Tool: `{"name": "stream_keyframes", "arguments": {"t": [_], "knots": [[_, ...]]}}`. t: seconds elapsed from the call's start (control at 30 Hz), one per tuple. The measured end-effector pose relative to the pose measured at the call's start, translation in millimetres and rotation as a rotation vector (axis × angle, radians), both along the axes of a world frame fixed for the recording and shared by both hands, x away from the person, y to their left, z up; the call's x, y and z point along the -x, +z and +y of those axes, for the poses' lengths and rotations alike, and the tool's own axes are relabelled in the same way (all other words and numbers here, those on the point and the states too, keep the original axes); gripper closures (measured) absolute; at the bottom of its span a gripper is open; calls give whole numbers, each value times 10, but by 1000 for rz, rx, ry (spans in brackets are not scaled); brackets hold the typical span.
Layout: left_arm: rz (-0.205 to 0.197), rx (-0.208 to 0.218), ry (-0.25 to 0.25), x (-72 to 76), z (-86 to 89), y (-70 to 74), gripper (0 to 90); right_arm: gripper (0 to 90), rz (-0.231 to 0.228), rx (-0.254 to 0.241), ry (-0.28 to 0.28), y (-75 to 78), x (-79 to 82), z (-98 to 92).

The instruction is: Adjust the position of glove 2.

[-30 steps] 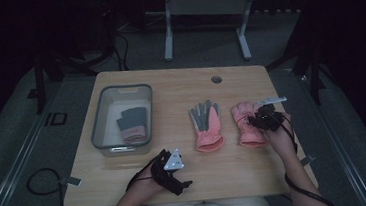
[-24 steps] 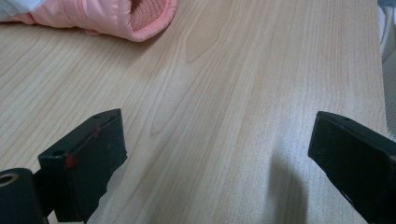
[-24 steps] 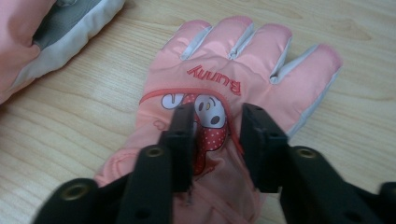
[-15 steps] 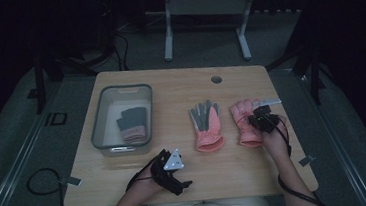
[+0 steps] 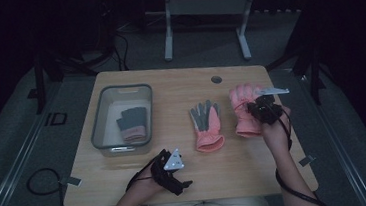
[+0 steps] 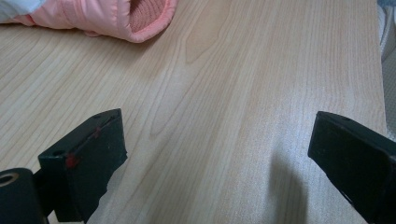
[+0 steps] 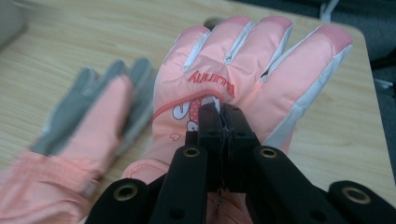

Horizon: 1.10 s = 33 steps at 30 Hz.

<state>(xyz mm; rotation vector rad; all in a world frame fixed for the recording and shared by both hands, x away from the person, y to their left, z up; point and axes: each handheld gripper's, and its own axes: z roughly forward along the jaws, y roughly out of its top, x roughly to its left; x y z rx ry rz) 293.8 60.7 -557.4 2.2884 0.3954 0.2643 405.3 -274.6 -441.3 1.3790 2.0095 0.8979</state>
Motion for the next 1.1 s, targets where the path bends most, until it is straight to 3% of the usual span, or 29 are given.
{"name": "stream_keyframes", "arguments": {"t": [0.23,0.5,0.87,1.0,1.1], "knots": [[-6,-5,-1,8,-6,2,38,880,-43,-5,27,258,78,237],[-5,-2,-1,8,-6,3,38,879,-55,-36,58,407,99,538],[-10,-3,-7,11,-6,9,38,879,-12,-50,104,341,94,980],[-9,0,-4,12,1,12,38,878,1,-35,106,263,92,1107],[-9,1,-2,13,1,10,38,878,20,-53,91,167,103,1133]]}}
